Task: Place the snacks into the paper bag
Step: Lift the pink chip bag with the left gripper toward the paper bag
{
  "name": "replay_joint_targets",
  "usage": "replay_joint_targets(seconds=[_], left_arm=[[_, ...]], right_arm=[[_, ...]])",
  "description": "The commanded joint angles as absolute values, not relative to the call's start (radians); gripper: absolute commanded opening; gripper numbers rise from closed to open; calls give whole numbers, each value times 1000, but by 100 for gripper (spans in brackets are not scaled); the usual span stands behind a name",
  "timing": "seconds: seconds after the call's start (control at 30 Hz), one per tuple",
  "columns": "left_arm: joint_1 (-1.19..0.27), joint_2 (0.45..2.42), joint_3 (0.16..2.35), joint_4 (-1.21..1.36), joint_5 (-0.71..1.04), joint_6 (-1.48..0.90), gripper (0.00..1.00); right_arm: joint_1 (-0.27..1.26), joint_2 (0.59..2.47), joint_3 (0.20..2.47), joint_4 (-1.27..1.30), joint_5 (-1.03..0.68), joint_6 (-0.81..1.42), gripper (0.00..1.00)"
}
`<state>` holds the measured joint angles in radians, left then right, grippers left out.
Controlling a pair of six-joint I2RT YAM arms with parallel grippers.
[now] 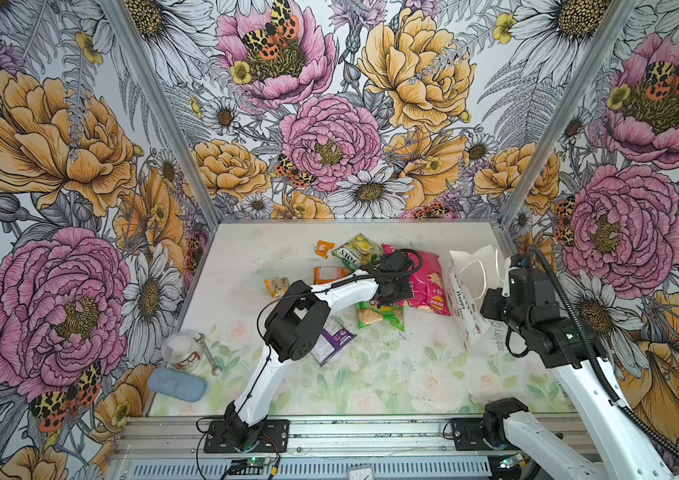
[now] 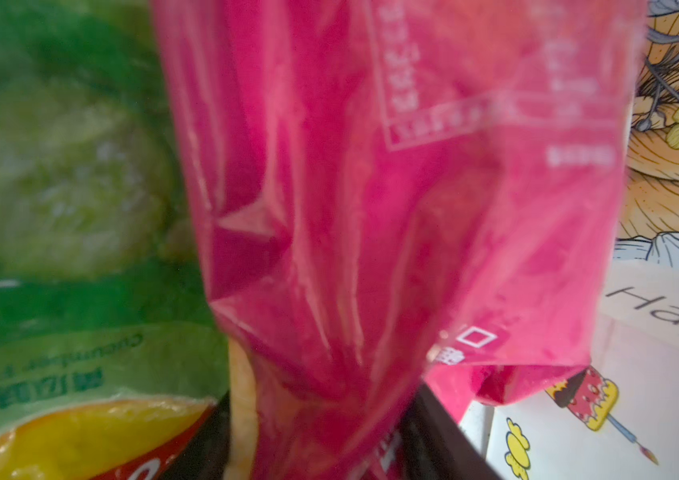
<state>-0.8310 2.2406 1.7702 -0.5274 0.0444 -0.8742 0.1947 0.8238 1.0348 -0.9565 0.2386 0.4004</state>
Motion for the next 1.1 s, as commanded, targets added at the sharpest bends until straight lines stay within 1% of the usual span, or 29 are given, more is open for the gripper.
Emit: replay_joint_targets(seconds=[0.0,0.13,0.17,0.27,0.4,0.5,0.7,0.77,0.97,1.07], left_arm=[[-828,2201,1777,-531,20,-832,33],[-830,2122,1760,-530,-32,-754,11],[-832,2098,1752,-530,-50,-736,8],[-839,2015,1726,-529,-107,-653,4],[-847,1903,1692,-529,-152,-513,2],[-847,1838,1679,-544,-145,-424,0],[-846,1700,1643,-615,-167,-302,0],[-837,1666,1637,-652,-198,-299,0],[-797,1570,1577,-658,-186,-329,0],[-790,1534,1556,-652,-270,-333,0]], right_arm=[[186,816,1031,-940,271,421,0],[176,832,1046,-944,293,415,0],[174,836,1056,-945,293,413,0],[170,841,1083,-943,282,397,0],[170,854,1124,-943,266,376,0],[170,868,1152,-942,239,363,0],[171,906,1176,-922,210,360,0],[172,918,1179,-910,201,360,0],[173,954,1187,-885,158,361,0],[180,968,1181,-882,139,358,0]])
